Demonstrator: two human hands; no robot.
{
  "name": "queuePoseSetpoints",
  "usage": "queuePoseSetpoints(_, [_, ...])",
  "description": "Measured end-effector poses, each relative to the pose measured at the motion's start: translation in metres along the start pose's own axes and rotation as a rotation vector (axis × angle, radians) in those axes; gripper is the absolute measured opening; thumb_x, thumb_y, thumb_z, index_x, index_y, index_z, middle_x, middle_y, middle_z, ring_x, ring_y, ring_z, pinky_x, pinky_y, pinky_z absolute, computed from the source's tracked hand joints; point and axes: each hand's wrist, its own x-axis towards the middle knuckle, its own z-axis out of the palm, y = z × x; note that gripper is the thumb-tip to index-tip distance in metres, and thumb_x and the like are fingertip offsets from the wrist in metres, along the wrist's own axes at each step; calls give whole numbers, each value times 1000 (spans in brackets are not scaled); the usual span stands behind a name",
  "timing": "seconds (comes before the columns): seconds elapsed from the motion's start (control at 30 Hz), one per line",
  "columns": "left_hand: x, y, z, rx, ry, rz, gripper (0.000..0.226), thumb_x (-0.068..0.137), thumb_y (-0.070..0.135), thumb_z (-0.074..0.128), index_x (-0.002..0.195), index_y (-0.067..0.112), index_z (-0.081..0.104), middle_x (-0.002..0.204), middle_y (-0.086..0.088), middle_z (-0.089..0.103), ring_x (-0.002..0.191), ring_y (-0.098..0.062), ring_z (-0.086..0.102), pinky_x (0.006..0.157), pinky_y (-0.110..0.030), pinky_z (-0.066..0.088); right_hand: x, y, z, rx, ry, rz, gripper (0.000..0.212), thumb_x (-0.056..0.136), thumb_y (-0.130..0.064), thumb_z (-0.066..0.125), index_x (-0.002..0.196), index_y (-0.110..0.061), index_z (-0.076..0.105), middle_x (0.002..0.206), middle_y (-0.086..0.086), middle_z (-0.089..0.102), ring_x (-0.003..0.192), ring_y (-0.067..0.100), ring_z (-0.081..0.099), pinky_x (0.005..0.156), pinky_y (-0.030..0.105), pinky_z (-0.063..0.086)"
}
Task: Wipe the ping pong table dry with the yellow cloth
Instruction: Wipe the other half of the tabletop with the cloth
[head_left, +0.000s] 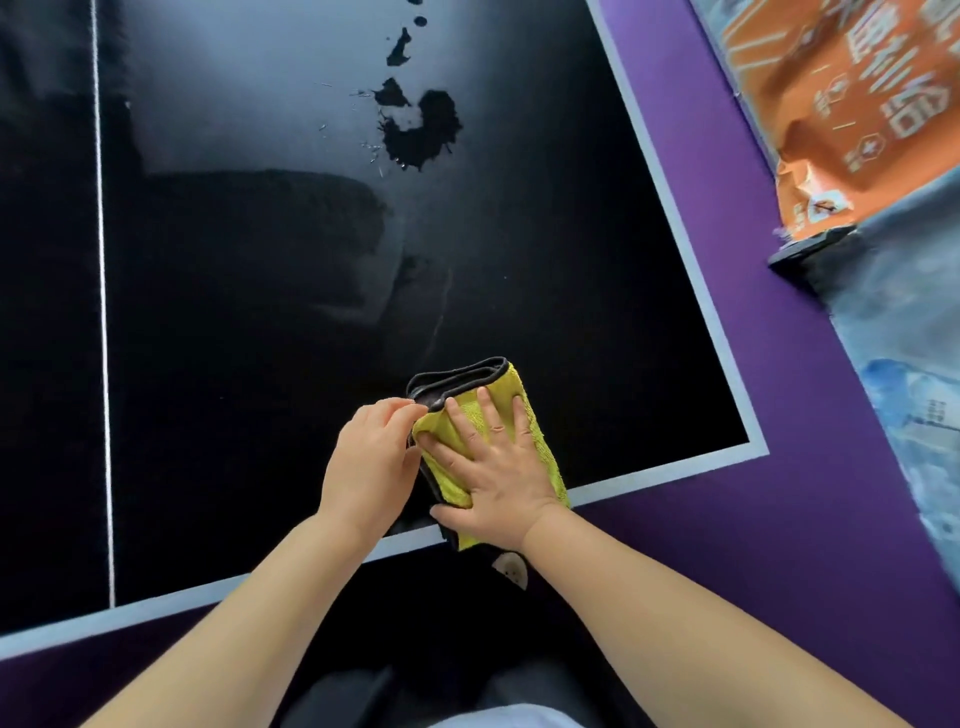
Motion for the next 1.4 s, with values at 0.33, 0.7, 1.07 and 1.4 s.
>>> queuePoseSetpoints(0.33, [50, 105, 49, 17, -65, 57, 51, 71, 1, 76, 119, 10, 62, 119, -8, 62, 107, -29, 57, 89, -42, 50, -68, 151, 19, -16, 63, 160, 80, 84, -78, 28, 153, -43, 8, 164, 3, -1, 149, 41, -9, 114, 67, -4])
queuePoseSetpoints(0.7, [167, 161, 84, -45, -59, 94, 49, 69, 1, 75, 116, 10, 63, 117, -8, 62, 106, -29, 58, 88, -40, 47, -66, 262, -2, -134, -18, -67, 82, 84, -78, 28, 154, -40, 9, 164, 5, -1, 149, 43, -4, 114, 68, 0])
queuePoseSetpoints(1.07, [216, 171, 88, -11, 36, -114, 42, 71, 1, 74, 111, 10, 66, 113, -7, 63, 104, -28, 57, 87, -41, 46, -5, 323, -38, -218, -72, -538, 77, 90, -75, 28, 155, -39, 9, 165, 6, 3, 148, 41, -13, 116, 63, -11])
queuePoseSetpoints(1.4, [198, 243, 121, -79, 341, -778, 23, 92, 14, 53, 113, 15, 62, 110, 1, 60, 103, -18, 51, 88, -34, 42, 39, 354, -57, -302, -68, -873, 75, 92, -73, 22, 155, -42, -5, 164, 2, -16, 144, 37, -30, 112, 61, -22])
